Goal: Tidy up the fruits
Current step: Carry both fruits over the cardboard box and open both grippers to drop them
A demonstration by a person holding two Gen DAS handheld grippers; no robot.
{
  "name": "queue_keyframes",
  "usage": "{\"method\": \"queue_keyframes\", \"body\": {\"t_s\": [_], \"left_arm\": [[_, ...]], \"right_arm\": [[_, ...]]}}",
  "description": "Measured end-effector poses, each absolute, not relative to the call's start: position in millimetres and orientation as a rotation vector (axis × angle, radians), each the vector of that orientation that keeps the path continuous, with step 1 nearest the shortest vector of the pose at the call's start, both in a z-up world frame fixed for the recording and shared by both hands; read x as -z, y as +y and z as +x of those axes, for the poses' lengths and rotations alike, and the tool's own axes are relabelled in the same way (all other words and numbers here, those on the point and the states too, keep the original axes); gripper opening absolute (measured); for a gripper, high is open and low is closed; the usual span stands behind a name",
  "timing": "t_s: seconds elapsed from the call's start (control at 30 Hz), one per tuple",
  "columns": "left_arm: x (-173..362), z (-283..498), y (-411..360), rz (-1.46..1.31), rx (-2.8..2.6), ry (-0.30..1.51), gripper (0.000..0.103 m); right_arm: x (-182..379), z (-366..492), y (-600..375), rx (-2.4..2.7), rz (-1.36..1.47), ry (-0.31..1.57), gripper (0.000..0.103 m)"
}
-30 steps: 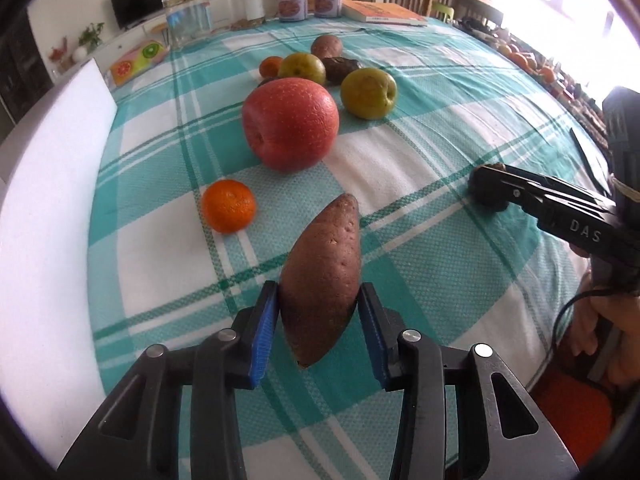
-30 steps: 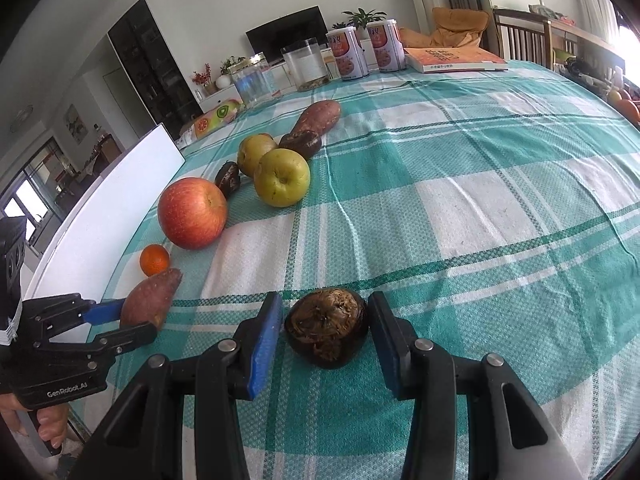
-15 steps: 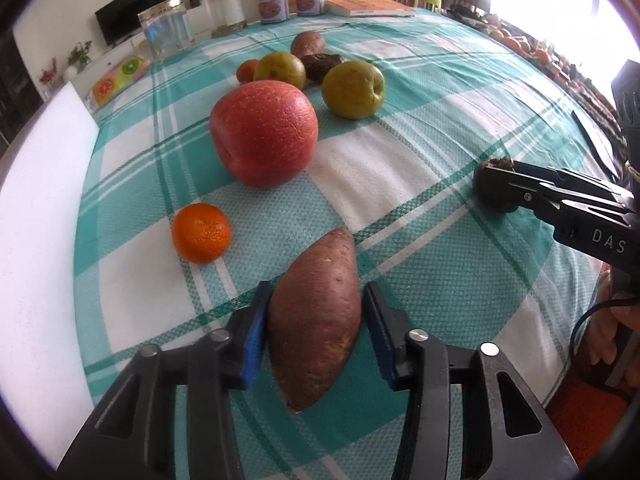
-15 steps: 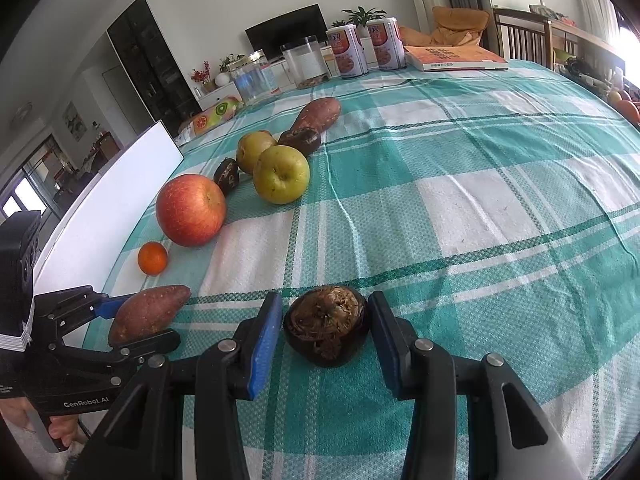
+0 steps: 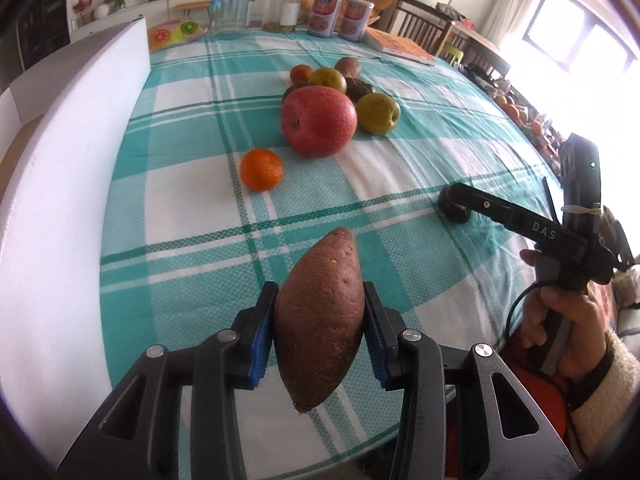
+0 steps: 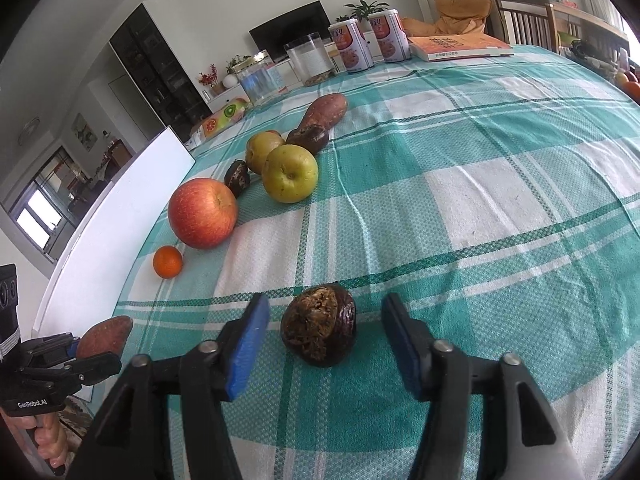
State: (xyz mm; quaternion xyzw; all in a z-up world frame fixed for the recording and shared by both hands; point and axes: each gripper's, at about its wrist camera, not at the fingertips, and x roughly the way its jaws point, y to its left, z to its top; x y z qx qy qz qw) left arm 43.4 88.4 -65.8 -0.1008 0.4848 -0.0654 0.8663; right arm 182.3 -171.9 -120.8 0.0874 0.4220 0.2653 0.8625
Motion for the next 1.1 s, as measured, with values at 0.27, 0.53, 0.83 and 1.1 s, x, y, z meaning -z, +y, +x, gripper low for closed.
{"method": "queue_keyframes", "body": {"t_s": [0.27, 0.53, 0.83, 1.1], "left_arm": [[53.9, 26.4, 104.9, -0.294, 0.148, 0.964, 0.041], [6.1, 6.6, 133.1, -0.416, 0.189, 0.851, 0.041], [-51.4, -38.2, 240.1, -0.439, -0.118, 0.683, 0.042], [1.7, -62.8, 334.2, -0.446, -0.525, 0.801, 0.042]], "right_arm": [[124.3, 179.7, -137.7, -0.489, -0.041, 0.913, 0.081], [110.1, 166.9, -127.1, -0.505, -0.07, 0.903, 0.044], [11.1, 127.0, 8.8, -0.973, 0.01, 0.848, 0.044], [9.3, 74.4, 167.9, -1.263, -0.112, 0.966, 0.044]]}}
